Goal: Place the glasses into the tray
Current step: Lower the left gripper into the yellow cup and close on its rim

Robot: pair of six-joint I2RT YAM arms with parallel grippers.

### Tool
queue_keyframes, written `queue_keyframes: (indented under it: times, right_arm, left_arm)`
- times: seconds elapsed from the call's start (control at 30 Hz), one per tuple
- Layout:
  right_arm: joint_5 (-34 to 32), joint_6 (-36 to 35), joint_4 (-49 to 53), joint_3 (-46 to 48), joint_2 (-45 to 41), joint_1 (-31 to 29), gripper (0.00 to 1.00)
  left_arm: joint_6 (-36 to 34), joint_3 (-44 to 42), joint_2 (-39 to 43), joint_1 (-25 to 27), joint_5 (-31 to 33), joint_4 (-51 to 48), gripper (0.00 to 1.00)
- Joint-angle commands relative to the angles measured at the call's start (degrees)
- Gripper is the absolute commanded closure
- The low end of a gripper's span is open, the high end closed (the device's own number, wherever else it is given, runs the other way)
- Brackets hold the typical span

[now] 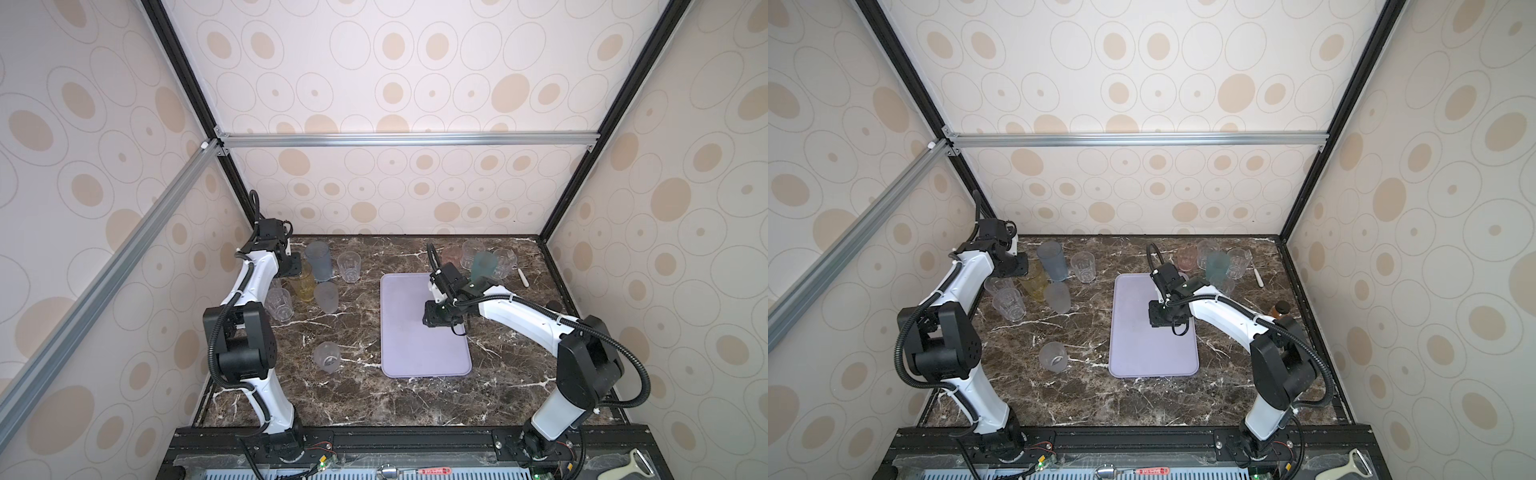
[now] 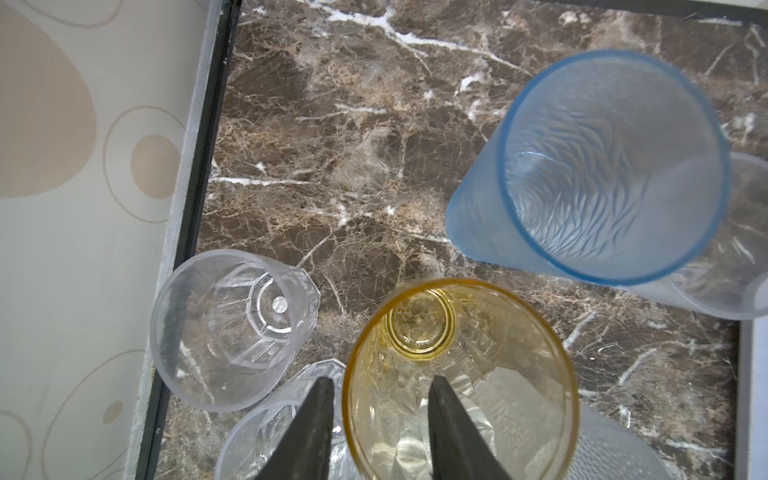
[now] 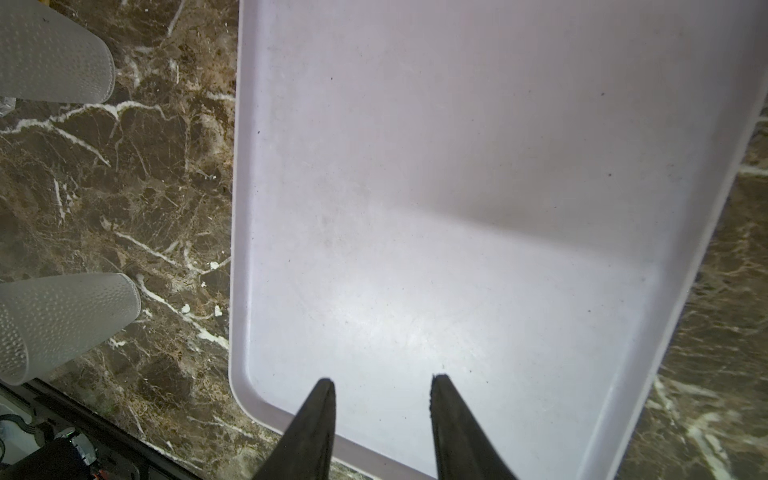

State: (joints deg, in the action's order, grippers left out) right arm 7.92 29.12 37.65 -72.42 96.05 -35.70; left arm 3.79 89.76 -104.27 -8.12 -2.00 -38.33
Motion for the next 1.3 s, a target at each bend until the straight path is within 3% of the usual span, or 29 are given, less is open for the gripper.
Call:
queue_keyframes:
  times: [0.0, 0.4, 0.87, 1.27]
  right_arm:
    - [-0.9, 0.6, 0.3, -1.5, 1.1, -0.9, 0.59]
    - [-1.9, 1.0, 0.5, -2.1, 2.6, -2.0, 0.59]
    - [-2.8, 1.4, 0.7, -3.0, 3.7, -2.9, 0.59]
    - [-3.0, 1.7, 1.0, -3.2, 3.7, -3.0, 0.6]
  left_arm:
    - [-1.5, -1.2, 1.5, -0.8, 0.5, 1.0, 0.63]
    - [-1.9, -3.4, 1.4, -1.2, -0.5, 4.2, 0.82]
    - [-2.3, -6.2, 4.6, -1.0, -0.3, 5.6, 0.96]
    - [-2.4, -5.8, 5.2, -1.0, 0.1, 4.9, 1.0]
